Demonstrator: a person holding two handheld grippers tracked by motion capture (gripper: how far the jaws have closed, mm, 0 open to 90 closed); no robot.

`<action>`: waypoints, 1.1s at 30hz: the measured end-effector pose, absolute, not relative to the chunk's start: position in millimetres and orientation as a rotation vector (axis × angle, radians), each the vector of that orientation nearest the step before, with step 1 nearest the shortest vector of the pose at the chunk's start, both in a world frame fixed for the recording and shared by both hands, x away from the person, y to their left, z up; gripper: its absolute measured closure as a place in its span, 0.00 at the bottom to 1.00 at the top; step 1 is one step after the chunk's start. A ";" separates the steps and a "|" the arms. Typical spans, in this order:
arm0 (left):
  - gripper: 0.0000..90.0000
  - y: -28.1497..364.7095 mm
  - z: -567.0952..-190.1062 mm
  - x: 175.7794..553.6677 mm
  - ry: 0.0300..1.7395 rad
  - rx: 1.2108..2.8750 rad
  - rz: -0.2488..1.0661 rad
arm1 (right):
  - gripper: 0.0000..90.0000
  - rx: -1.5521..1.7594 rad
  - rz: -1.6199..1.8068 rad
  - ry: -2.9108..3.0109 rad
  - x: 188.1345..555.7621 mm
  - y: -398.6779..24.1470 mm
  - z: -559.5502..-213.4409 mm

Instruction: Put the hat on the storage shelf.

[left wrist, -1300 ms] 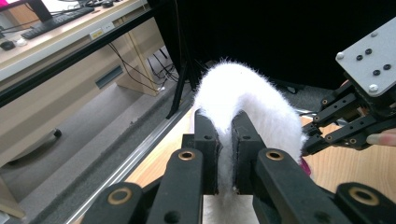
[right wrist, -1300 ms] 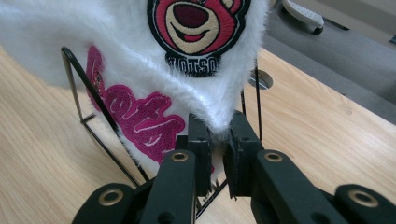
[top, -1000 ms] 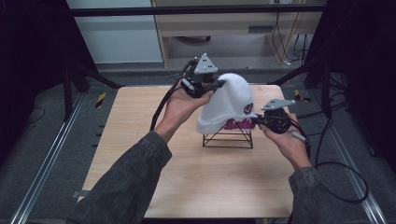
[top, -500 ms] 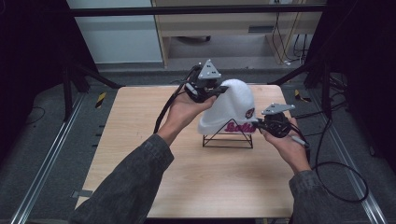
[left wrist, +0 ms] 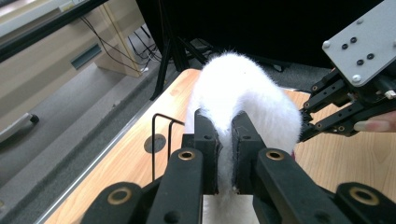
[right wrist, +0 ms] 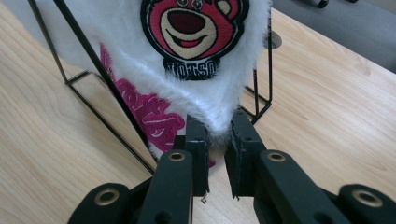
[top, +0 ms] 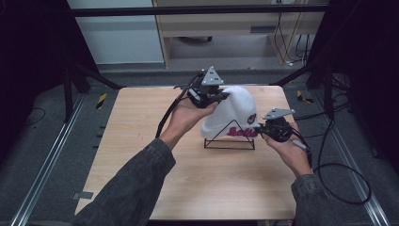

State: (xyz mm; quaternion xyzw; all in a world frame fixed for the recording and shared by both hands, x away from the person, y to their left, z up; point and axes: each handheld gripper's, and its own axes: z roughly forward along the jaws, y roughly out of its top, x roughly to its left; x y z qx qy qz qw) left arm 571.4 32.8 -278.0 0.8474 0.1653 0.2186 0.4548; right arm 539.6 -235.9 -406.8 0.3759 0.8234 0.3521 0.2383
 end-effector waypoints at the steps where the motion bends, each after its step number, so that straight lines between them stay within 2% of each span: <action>1: 0.93 33.7 -280.4 571.9 0.413 2.096 0.533 | 0.89 1.034 0.963 2.259 539.1 -236.1 -408.6; 33: 0.92 27.2 -305.2 568.7 0.407 2.167 0.494 | 0.87 1.068 0.961 2.255 533.7 -244.8 -414.3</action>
